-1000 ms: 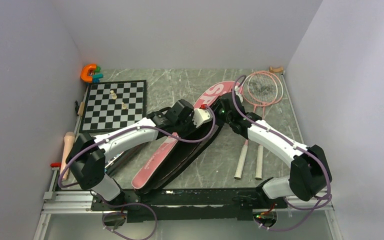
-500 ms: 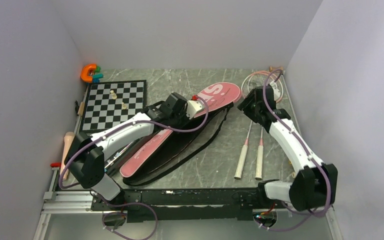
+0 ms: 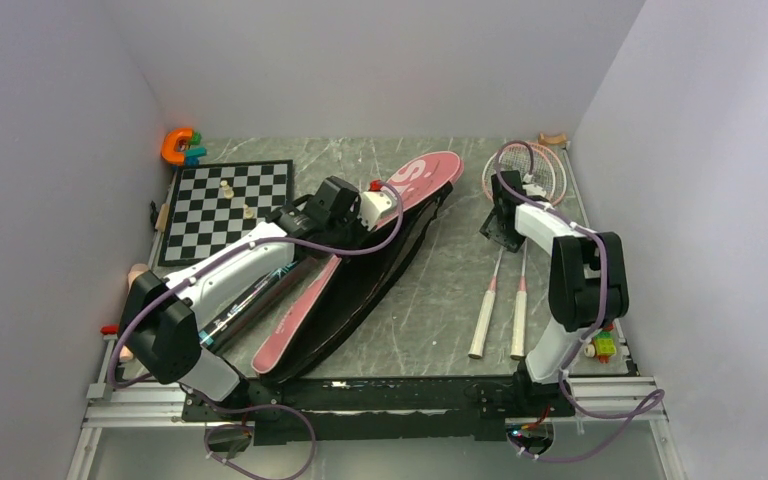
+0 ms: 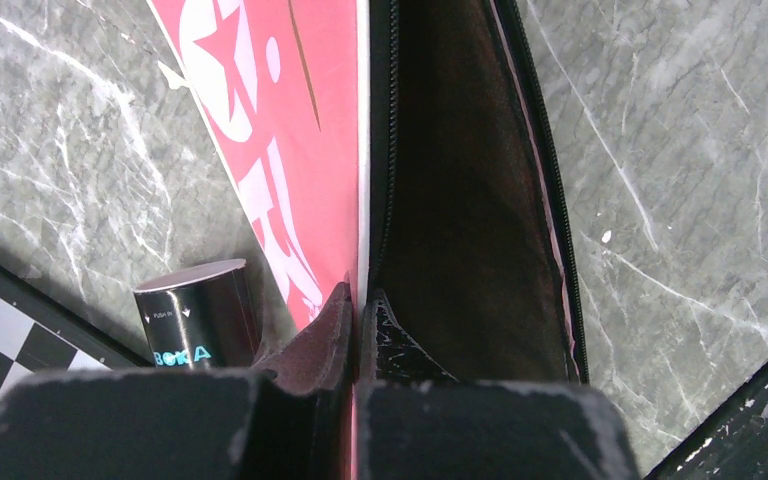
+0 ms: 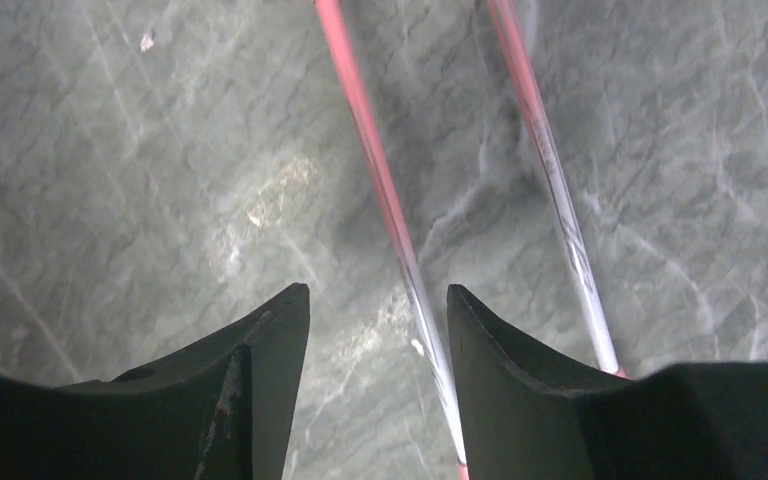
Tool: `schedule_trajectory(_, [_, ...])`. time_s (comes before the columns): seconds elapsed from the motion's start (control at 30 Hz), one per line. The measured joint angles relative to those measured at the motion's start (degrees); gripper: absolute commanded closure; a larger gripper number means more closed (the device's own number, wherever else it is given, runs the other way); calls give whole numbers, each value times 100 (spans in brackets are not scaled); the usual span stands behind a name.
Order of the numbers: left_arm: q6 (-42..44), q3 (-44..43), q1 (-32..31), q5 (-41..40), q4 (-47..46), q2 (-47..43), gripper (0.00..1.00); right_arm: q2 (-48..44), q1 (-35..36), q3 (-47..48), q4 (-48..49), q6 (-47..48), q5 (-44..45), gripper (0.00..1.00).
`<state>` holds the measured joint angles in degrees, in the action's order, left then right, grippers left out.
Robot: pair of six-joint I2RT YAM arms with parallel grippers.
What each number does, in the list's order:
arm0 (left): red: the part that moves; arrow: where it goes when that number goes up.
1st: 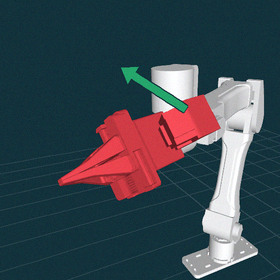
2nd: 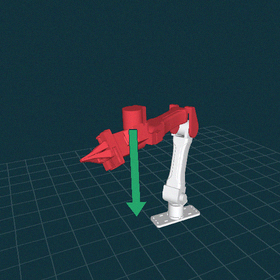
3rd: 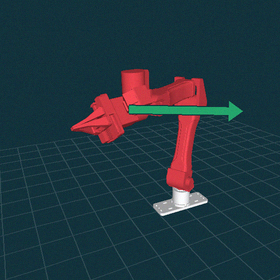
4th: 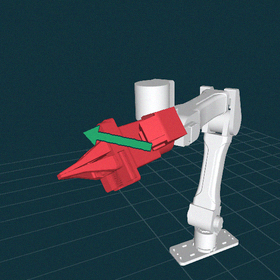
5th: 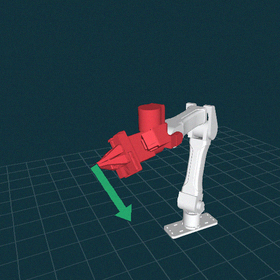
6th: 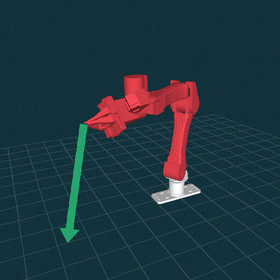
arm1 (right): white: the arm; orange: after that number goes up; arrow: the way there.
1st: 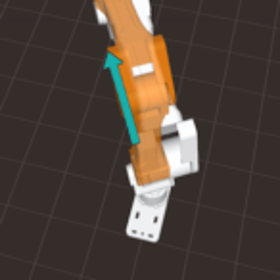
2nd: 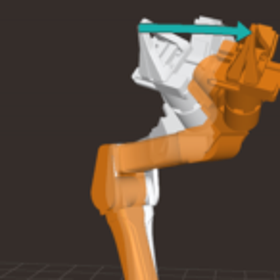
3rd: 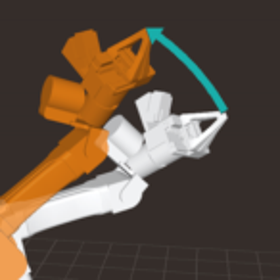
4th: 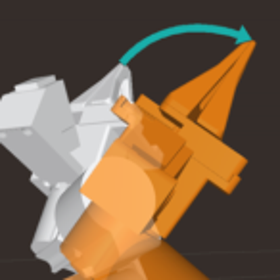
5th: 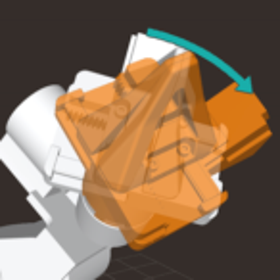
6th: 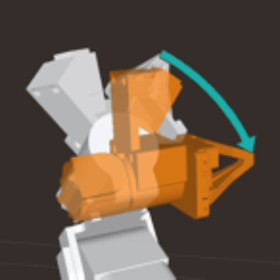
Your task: Pack up the badminton gear
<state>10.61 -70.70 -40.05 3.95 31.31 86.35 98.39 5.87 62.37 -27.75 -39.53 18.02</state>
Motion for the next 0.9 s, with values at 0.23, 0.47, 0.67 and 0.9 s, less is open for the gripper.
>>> schedule_trajectory(0.23, [0,0,59,85,31,-2,100,435,-13,219,42,245,350,54])
schedule_trajectory(0.47, [-81,-15,61,140,70,-4,100,772,-11,321,258,457,452,90])
schedule_trajectory(0.67, [-153,-122,68,131,111,31,100,612,243,92,492,634,610,100])
schedule_trajectory(0.9, [-299,-597,72,114,140,691,100,-439,1233,-382,120,708,933,100])
